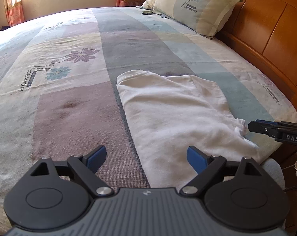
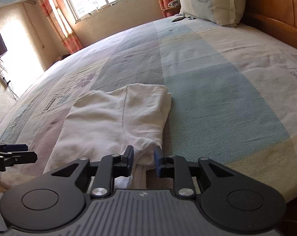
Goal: Fold clothes
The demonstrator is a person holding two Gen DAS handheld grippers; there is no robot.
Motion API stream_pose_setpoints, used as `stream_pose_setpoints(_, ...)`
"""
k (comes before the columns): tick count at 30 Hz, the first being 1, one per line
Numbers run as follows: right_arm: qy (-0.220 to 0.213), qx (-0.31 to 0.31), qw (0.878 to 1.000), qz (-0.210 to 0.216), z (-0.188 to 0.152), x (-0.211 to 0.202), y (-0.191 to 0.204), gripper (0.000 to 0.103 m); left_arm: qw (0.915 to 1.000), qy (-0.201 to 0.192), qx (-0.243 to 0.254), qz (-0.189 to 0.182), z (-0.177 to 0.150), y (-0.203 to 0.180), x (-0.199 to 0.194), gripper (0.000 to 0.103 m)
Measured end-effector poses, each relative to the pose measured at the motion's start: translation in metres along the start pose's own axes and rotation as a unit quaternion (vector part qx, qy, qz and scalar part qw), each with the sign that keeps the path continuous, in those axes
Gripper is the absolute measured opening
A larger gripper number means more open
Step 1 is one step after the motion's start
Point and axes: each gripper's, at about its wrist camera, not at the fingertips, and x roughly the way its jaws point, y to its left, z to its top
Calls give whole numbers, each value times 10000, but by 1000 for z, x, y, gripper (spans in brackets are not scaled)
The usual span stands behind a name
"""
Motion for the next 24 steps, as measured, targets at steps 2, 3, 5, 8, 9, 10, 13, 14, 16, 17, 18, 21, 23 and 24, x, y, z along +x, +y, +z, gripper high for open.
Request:
stream_pose_setpoints(2,-128,-296,9994,78,3,-10,13,43,10000,-4,30,-18,0,-3,0,89)
stream_pose_setpoints(3,-179,-429,9988,148,5,-13,20,45,10000,-2,54,-25,-1,-4,-1,89)
stream_pose_setpoints(5,-229,-669,9968,359,10,-11,36,47,10000,5,81,-10,-2,-4,-4,89)
stream_pose_setpoints(8,-99,-1075,9933,404,11,10,59,47,9999,-6,37,94,-5,1,-9,89)
stream_pose_setpoints(9,-62,-1151,9926,379,11,17,63,47,9999,-12,9,129,-5,4,-11,89)
stream_pose_setpoints(10,-36,-1213,9921,326,9,25,65,47,9999,-23,-34,165,-5,7,-12,89)
stream_pose_setpoints(13,151,-1294,9913,-184,-1,43,59,48,9997,-45,-160,186,-5,16,-14,89)
stream_pose_setpoints(14,145,-1177,9929,-80,-4,43,53,48,9997,-31,-196,159,-5,18,-13,89)
stream_pose_setpoints(16,116,-1022,9947,76,-8,39,44,48,9996,4,-274,39,0,20,-8,89)
stream_pose_setpoints(17,117,-1090,9939,74,-10,38,44,48,9995,-4,-302,-32,3,19,-6,89)
stream_pose_setpoints(18,118,-1157,9932,73,-12,37,44,48,9994,-36,-323,-148,6,17,-3,89)
stream_pose_setpoints(21,89,-1278,9917,43,-16,36,46,49,9977,-96,-352,-566,15,6,7,89)
stream_pose_setpoints(23,54,-1257,9920,56,-18,36,45,49,9960,-73,-350,-817,19,-4,16,89)
stream_pose_setpoints(24,43,-1238,9923,77,-17,36,44,49,9952,-39,-334,-914,20,-8,21,89)
